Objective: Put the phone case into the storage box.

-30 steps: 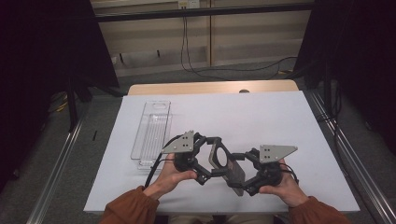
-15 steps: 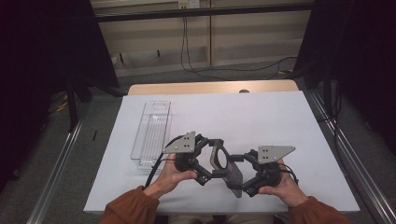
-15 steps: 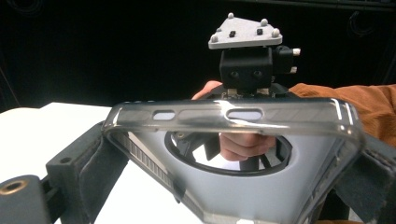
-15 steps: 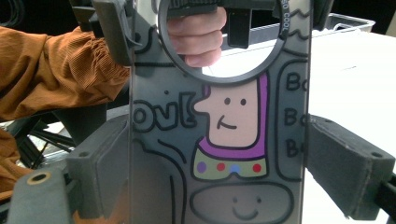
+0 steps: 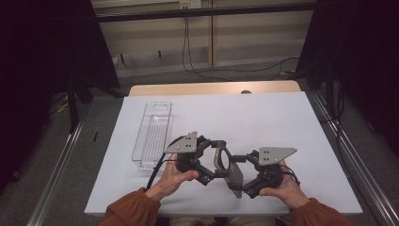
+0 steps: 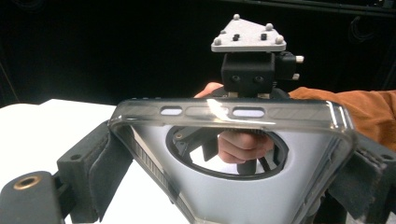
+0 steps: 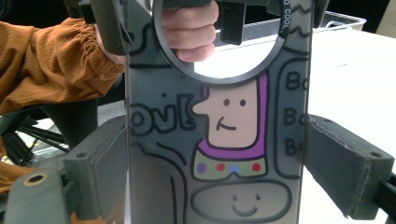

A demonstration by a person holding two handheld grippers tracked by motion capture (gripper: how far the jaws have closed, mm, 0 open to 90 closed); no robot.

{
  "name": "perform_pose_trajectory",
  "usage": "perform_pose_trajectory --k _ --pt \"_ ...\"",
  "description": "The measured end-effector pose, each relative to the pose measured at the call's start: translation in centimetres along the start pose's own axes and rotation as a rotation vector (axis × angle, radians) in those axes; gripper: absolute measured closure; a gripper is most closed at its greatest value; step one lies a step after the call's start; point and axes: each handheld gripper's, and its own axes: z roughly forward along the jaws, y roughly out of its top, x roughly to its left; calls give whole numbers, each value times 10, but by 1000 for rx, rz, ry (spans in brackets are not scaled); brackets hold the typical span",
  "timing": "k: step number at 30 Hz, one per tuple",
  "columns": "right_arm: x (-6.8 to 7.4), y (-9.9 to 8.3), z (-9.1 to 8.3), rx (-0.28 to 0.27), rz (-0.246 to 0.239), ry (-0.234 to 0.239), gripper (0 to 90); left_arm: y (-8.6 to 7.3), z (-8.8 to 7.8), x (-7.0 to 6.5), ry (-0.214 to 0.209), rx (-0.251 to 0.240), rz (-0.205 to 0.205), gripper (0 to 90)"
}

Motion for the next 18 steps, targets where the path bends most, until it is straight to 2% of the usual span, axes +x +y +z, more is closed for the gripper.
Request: perform_pose_trajectory --k 2,12,18 --pt "-1 0 0 1 0 -6 115 0 0 0 4 -3 -8 99" --pt "-1 0 0 -2 23 -24 70 3 -1 -1 31 1 12 127" --pt "-2 0 -2 -11 32 -42 43 5 -5 1 55 -15 -3 129"
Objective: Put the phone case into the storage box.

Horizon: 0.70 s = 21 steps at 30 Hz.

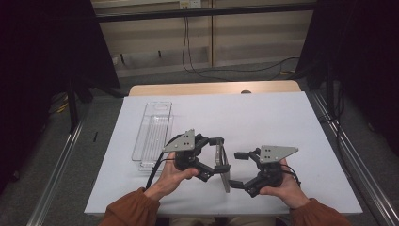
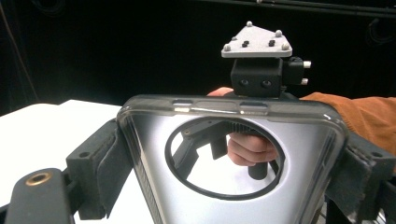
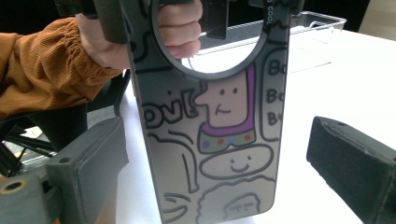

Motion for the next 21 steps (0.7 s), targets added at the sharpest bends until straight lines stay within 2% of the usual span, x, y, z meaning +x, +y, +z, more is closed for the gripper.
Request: perform_pose_trajectory --k 2,6,11,16,19,21 --pt "-1 0 -2 -10 3 -17 32 0 -2 1 18 13 8 129" --pt "-3 1 -7 -36 15 -55 19 2 -4 1 39 4 0 129" --pt "-7 1 -12 -56 35 -131 12 3 -7 3 69 4 6 128" --pt "-11 -3 -15 -43 71 -215 18 4 -9 3 83 -2 -9 128" --pt "-12 -4 -18 -48 75 -242 16 4 -11 4 97 -6 -6 128" --pt "-13 -4 -19 -50 81 -277 24 5 -13 5 90 4 -5 128"
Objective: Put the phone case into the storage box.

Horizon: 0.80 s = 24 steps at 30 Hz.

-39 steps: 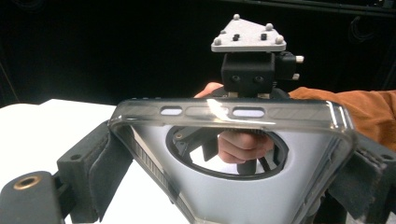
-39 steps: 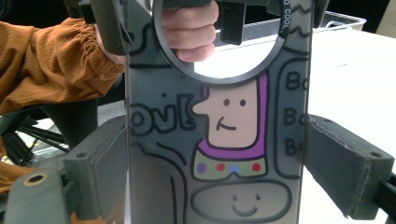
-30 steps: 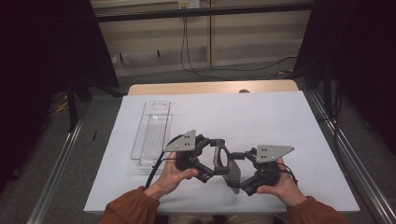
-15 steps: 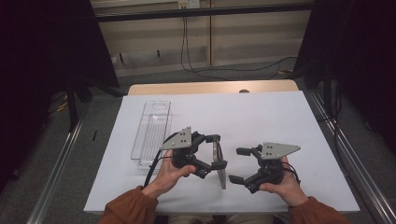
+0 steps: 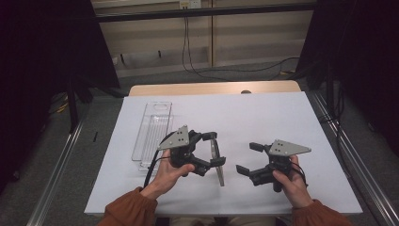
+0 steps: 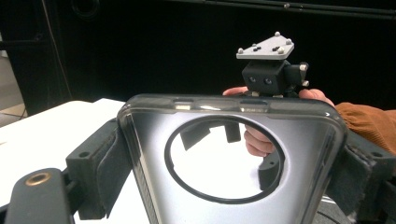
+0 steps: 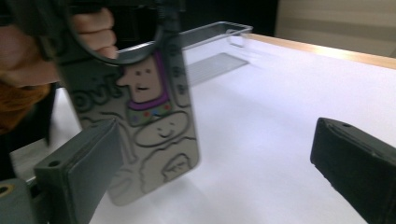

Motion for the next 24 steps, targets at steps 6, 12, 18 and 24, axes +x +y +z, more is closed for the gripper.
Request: perform_pose_trajectory --k 6,12,18,24 --pt "-3 -3 -6 -3 15 -63 22 1 -2 -1 34 -15 1 128" --pt "-6 -5 -11 -22 21 -100 19 2 -5 0 76 -9 4 128" --pt "-7 -7 -19 -29 27 -142 24 3 -8 -1 106 -16 -10 128" --pt "-8 -12 -28 -49 29 -207 21 2 -12 2 137 -10 -15 128"
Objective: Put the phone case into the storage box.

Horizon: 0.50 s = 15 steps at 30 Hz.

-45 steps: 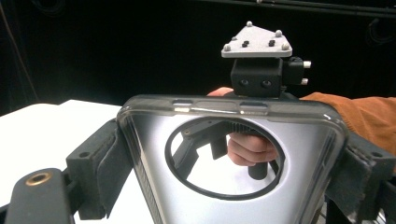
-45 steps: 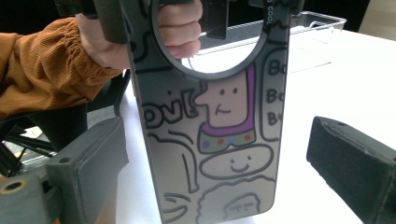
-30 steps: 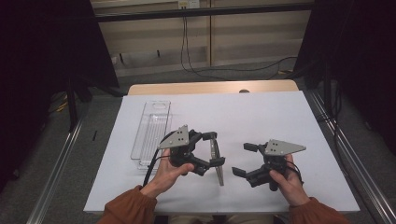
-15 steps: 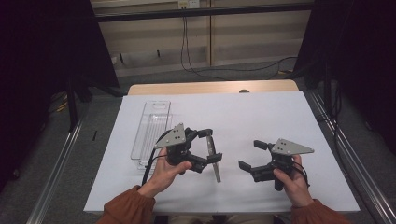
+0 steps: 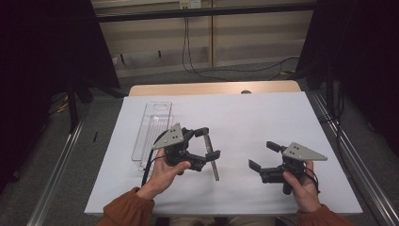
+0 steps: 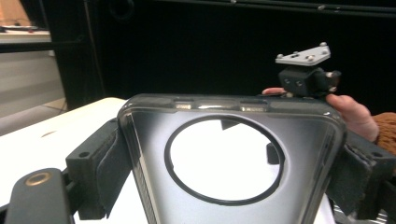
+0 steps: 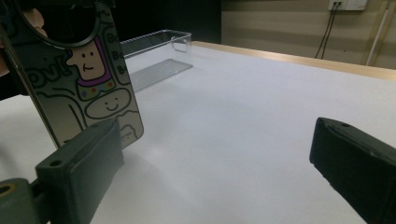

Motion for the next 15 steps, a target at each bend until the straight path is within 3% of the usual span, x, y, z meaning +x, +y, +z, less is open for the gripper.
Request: perform_pose_trajectory --k 2,4,5,13,14,15 --pt "-2 -1 -3 -6 -1 -36 21 1 -3 2 3 17 3 128" --pt "-3 -3 -6 -9 0 -62 14 0 -3 1 35 -7 -2 128" --pt "-4 -3 -8 -11 0 -79 16 1 -4 2 35 4 1 128" --pt "-9 -8 -21 -13 12 -125 16 3 -10 5 78 -6 -13 128" --pt "-9 -9 -22 -12 13 -124 21 4 -12 6 81 11 -6 127" --pt "-10 -10 -24 -9 7 -122 19 4 -11 5 105 5 -6 128"
